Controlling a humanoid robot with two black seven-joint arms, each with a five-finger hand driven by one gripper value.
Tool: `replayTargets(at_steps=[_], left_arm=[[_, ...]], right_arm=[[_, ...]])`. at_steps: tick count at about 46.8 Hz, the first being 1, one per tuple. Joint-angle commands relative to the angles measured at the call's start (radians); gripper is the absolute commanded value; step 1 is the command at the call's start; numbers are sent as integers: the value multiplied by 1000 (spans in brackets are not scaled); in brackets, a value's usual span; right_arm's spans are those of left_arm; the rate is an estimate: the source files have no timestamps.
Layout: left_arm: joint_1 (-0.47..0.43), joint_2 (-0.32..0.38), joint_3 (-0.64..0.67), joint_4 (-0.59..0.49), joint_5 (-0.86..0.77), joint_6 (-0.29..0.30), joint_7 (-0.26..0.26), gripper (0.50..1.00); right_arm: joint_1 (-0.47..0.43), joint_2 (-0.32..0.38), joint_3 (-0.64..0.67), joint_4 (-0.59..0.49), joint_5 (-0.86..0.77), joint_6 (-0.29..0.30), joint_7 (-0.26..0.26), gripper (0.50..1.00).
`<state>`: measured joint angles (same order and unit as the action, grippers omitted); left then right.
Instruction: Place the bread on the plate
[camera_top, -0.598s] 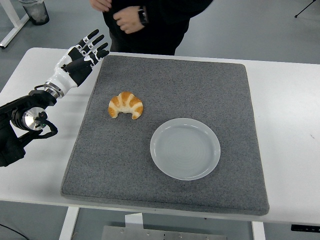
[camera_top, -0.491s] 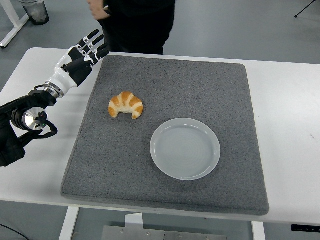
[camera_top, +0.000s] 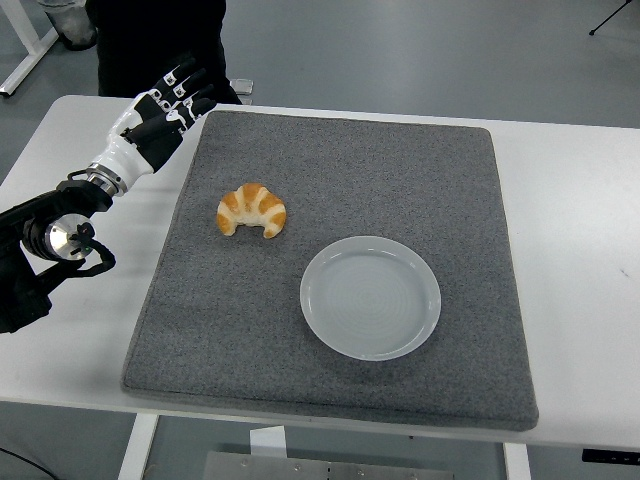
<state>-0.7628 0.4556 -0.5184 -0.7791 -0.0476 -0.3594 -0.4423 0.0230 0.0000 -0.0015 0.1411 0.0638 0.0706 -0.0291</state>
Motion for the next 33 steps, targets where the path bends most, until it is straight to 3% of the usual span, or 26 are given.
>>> replayTargets(at_steps=[1, 33], left_arm=[[0, -2, -2, 0, -1, -1, -4, 994], [-12, 0, -3, 52, -11, -18, -6, 994]], right_arm=[[0, 0, 0, 0, -1, 0, 0, 952], [0, 0, 0, 0, 1, 1, 0, 952]])
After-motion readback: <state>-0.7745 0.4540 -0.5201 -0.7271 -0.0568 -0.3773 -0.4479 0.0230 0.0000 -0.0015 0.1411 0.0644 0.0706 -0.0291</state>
